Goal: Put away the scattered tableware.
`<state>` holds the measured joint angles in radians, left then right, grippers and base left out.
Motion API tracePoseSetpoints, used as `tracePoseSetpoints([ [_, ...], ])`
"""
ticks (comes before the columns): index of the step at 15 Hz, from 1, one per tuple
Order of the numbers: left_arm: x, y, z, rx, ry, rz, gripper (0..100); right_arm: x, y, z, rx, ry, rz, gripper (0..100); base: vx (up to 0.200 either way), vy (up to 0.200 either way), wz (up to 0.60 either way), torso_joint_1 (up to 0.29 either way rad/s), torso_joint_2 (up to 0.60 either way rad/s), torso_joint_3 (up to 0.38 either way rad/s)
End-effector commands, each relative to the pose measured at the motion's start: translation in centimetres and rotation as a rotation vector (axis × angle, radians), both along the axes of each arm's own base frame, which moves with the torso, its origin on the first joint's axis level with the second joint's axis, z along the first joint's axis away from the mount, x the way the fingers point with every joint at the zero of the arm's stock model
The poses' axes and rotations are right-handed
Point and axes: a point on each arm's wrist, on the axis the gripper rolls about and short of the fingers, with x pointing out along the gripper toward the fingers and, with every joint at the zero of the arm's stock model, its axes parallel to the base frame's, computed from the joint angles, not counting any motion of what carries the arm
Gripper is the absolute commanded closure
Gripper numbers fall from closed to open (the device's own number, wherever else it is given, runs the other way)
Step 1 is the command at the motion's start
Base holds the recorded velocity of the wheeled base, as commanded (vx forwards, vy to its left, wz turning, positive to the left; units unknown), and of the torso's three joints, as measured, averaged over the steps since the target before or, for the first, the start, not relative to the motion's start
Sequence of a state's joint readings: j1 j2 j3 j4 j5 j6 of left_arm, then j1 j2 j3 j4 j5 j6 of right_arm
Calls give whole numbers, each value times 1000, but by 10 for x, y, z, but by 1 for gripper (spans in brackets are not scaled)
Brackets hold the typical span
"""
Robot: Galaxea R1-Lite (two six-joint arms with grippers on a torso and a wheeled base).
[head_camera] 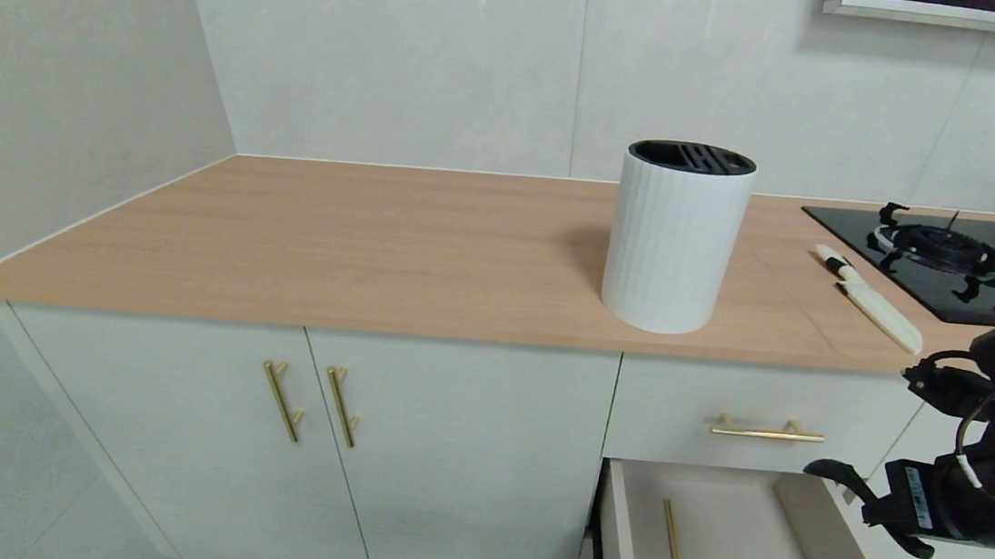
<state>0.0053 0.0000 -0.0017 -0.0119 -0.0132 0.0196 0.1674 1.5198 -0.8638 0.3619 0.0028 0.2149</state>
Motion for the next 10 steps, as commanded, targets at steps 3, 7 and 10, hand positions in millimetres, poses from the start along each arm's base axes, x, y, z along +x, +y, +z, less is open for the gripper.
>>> tracePoseSetpoints([
  [3,0,0,0,0,0,2,0,10,1,-27,-40,78,-13,100,0,0,0,-157,478,310],
  [7,0,0,0,0,0,0,0,16,2,-41,-51,126,-16,100,0,0,0,-133,469,325],
  [10,0,0,0,0,0,0,0,25,3,-51,-54,133,-18,100,0,0,0,-111,455,343],
])
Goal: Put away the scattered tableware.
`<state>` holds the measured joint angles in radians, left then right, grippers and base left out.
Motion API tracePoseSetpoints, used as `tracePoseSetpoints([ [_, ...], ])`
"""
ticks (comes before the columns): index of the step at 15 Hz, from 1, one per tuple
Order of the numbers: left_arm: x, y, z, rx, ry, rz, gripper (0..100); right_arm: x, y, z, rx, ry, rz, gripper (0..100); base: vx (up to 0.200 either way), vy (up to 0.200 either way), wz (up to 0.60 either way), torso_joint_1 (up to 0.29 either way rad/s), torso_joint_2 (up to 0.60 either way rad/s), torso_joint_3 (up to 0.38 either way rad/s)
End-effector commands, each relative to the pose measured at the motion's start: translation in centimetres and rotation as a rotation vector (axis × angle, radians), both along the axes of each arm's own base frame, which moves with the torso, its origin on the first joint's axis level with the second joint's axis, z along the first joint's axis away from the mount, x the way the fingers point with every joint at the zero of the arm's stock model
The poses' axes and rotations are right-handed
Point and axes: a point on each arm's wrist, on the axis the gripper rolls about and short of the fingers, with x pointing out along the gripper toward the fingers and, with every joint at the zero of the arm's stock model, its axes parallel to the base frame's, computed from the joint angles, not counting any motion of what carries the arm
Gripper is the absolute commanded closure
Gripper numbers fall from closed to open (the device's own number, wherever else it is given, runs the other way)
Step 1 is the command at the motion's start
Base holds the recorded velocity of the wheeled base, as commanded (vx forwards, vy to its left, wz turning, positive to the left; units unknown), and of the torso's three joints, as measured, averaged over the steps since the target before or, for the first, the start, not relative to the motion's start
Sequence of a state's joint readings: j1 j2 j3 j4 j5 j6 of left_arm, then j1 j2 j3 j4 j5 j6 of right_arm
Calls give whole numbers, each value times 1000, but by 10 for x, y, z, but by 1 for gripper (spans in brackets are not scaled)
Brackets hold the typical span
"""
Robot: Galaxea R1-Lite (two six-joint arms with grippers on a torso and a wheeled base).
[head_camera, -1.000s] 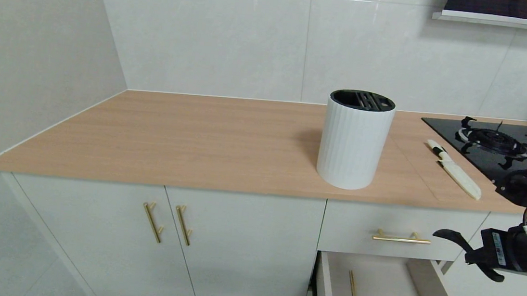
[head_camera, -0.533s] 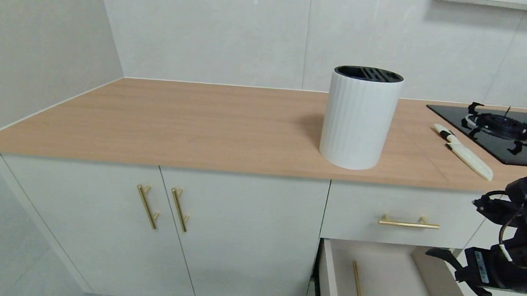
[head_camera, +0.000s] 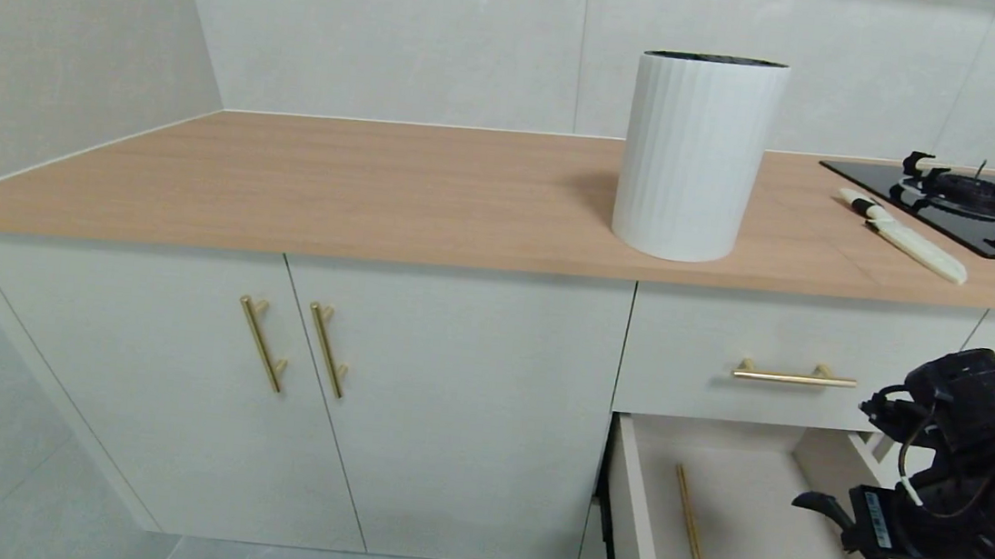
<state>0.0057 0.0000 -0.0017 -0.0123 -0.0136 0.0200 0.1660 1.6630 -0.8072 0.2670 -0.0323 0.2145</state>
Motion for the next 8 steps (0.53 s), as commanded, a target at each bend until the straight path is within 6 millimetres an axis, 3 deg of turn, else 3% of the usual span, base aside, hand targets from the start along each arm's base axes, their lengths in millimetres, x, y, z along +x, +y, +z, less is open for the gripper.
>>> tracePoseSetpoints([
  [1,0,0,0,0,0,0,0,8,1,-17,-8,52,-4,100,0,0,0,-90,456,359],
  [5,0,0,0,0,0,0,0,25,3,-38,-30,64,-9,100,0,0,0,-44,408,356],
  [8,0,0,0,0,0,2,0,36,4,-49,-29,45,-11,100,0,0,0,-11,120,102],
])
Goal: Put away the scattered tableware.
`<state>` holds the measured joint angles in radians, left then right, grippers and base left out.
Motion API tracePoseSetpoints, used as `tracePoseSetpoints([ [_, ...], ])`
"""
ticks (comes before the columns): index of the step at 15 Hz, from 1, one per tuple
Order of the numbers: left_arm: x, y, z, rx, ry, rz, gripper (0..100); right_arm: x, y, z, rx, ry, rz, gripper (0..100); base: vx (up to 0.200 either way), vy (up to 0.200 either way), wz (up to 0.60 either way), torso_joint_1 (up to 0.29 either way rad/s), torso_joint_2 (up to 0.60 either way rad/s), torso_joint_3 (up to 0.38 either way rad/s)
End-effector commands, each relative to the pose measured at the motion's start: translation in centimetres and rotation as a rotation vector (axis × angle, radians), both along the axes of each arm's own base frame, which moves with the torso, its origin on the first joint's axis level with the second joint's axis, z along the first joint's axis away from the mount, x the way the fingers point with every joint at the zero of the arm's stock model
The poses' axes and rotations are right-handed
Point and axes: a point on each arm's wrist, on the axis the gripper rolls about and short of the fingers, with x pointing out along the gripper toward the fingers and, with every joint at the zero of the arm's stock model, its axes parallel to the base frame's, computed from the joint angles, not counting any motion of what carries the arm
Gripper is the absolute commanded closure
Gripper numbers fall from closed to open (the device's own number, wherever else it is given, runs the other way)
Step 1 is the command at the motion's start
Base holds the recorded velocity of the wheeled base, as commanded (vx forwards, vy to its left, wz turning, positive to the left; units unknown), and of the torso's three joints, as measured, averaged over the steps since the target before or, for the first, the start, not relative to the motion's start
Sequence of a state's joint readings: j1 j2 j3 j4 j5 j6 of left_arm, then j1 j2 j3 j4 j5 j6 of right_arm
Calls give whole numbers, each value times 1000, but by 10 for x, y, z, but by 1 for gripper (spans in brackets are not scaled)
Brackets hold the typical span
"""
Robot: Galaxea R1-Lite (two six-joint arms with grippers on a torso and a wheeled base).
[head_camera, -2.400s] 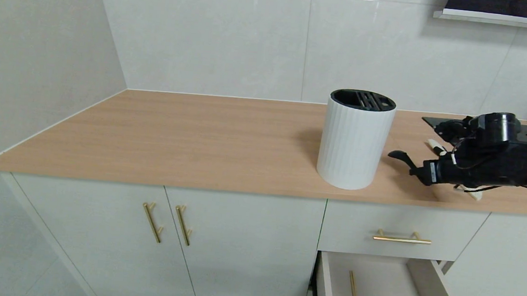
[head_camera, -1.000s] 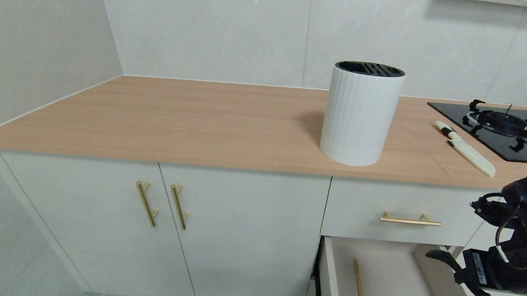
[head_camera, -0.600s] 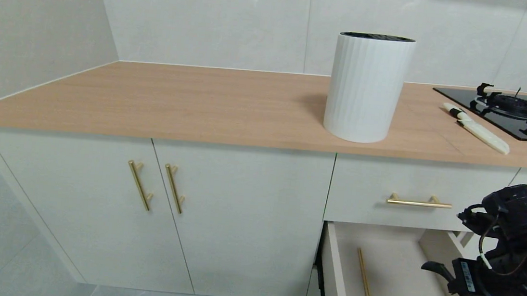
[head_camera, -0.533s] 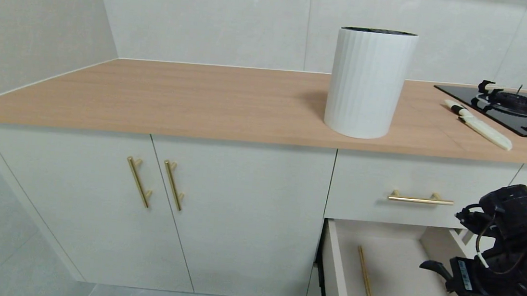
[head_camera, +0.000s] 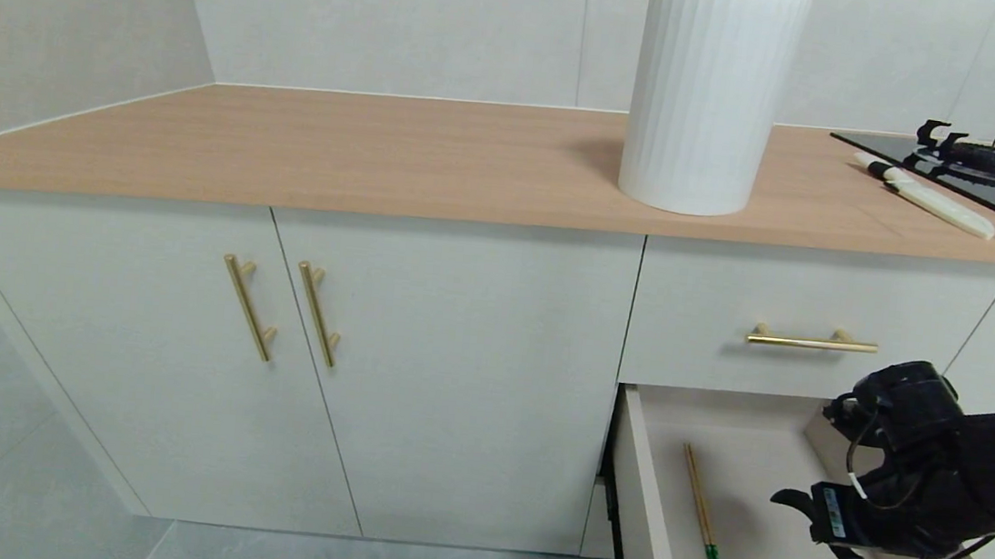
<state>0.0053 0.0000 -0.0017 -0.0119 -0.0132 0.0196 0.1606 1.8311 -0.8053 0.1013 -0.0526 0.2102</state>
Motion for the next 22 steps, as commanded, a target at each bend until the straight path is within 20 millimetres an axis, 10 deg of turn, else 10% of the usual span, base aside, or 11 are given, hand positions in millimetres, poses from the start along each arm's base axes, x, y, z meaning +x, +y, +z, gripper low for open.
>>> tracePoseSetpoints([
  [1,0,0,0,0,0,2,0,8,-1,-18,-7,35,-6,100,0,0,0,0,0,0],
  [12,0,0,0,0,0,2,0,40,-13,-115,-38,-41,17,100,0,0,0,0,0,0],
  [22,0,0,0,0,0,0,0,43,-18,-123,-41,-96,14,100,0,0,0,0,0,0],
])
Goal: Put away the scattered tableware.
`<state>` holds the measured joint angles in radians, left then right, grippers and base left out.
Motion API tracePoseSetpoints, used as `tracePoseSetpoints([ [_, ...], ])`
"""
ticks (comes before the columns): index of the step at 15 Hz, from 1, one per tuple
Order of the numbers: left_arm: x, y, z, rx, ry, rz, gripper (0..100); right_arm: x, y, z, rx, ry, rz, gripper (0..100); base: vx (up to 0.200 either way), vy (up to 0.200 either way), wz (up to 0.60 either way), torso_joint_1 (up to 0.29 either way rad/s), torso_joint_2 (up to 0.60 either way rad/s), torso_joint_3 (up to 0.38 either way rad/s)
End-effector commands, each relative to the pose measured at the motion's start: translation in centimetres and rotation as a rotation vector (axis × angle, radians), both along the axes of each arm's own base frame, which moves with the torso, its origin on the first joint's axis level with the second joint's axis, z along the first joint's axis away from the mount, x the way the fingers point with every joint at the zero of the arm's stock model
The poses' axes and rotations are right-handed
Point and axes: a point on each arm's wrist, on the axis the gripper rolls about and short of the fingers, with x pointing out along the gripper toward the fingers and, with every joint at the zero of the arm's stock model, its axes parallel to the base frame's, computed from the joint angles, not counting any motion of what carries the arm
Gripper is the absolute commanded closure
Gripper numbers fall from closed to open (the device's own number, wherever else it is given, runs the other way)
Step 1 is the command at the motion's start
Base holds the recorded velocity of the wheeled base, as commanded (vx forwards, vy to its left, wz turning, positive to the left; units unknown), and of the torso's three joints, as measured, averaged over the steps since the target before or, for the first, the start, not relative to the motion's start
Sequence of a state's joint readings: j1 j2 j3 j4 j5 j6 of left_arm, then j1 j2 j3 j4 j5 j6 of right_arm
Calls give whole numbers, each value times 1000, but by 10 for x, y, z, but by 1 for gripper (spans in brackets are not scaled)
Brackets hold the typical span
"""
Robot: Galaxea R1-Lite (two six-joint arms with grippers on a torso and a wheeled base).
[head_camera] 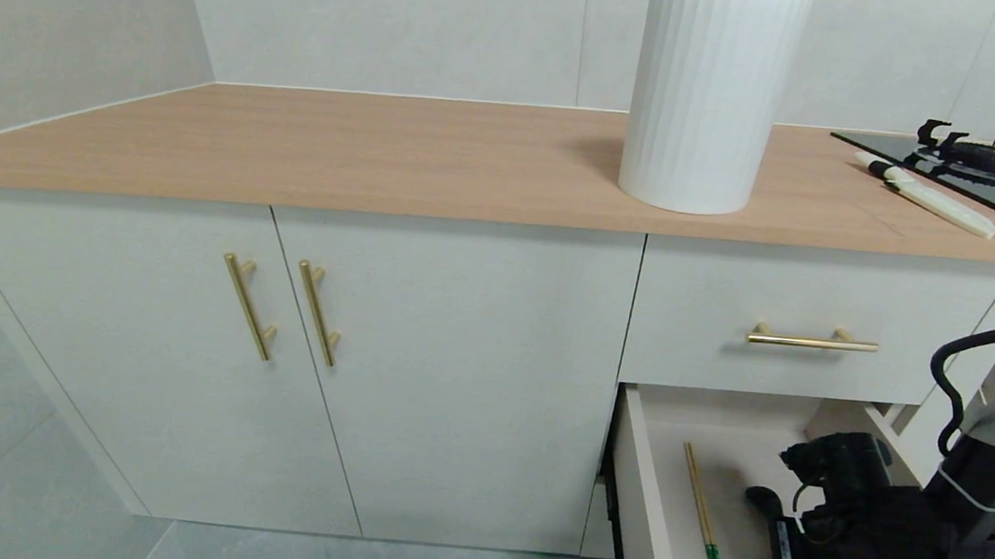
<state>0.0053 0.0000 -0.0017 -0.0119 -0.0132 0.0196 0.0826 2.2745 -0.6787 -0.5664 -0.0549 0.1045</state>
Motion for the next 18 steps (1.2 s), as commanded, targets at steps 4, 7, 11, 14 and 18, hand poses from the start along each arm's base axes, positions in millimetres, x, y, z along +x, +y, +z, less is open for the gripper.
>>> tracePoseSetpoints([
  [4,0,0,0,0,0,2,0,-2,0,3,0,-6,0,0,0,0,0,0,0,0],
  [7,0,0,0,0,0,0,0,-3,0,13,3,-32,-1,0,0,0,0,0,0,0],
  [11,0,0,0,0,0,2,0,-31,-2,81,27,-207,2,0,0,0,0,0,0,0],
  [14,0,0,0,0,0,0,0,-73,-6,132,38,-356,8,0,0,0,0,0,0,0],
  [18,0,0,0,0,0,0,0,-132,1,174,49,-383,74,0,0,0,0,0,0,0],
])
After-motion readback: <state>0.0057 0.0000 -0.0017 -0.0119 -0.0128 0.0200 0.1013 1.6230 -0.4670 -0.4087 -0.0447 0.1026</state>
